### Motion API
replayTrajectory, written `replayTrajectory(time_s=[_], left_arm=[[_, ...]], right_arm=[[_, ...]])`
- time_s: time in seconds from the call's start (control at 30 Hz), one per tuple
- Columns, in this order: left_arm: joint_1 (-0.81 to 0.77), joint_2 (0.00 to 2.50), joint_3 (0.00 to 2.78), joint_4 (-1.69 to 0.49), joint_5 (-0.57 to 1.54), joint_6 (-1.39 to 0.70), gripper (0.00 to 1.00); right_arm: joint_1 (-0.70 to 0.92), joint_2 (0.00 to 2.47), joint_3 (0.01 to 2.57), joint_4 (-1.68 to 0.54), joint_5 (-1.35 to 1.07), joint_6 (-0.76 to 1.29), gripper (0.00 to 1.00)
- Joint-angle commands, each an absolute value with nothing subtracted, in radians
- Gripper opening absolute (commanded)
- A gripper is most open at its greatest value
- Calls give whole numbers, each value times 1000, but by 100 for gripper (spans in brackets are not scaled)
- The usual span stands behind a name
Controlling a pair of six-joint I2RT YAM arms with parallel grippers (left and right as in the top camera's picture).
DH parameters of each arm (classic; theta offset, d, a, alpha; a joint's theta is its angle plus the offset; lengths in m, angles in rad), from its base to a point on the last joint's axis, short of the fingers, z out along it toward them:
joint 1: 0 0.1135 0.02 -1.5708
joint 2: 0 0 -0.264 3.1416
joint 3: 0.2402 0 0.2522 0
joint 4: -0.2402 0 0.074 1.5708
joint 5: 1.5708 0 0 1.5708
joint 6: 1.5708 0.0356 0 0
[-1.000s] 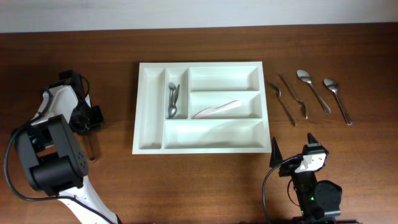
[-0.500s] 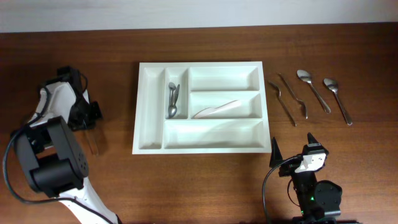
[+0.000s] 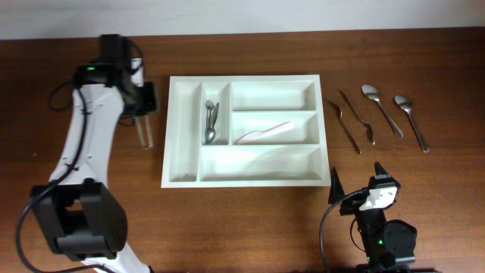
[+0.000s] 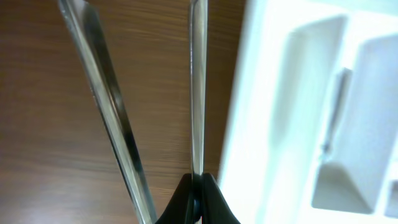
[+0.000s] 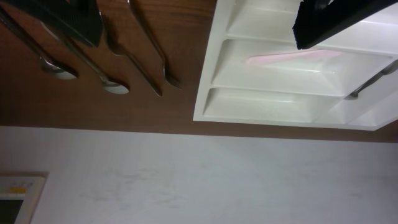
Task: Pack container
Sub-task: 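Place the chopsticks into the tray's leftmost compartment and release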
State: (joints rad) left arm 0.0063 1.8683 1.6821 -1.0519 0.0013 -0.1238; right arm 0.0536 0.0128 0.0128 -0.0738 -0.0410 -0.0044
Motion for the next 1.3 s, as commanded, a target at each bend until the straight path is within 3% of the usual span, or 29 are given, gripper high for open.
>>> replayTrajectory(time_s=[0.0,0.47,0.83,0.87,0.9,0.97,1.0,1.1,1.27], left_arm=[[-52,1880,1687,-1048,31,-145,2],[-205,1981,1687,-1005,31,-145,2],[-218,1999,1687,-973,30,-145,2],[-218,1999,1687,-974,31,-145,5],[-218,1999,1687,-974,31,-145,17],[-218,1999,1687,-976,31,-145,64],[-218,1999,1687,-977,31,-145,73],[-218,1999,1688,-977,31,-145,81],[-216,1999,1720,-991,30,-145,82]], right_arm=[[49,4,6,-75,-29,-2,99],[49,4,6,-75,-28,-2,99],[49,3,6,-75,-29,-2,99],[49,3,6,-75,-29,-2,99],[49,4,6,-75,-28,-2,99],[49,3,6,-75,-29,-2,99],[49,3,6,-75,-28,-2,99],[49,3,6,-75,-28,-2,99],[49,3,6,-75,-28,-2,99]])
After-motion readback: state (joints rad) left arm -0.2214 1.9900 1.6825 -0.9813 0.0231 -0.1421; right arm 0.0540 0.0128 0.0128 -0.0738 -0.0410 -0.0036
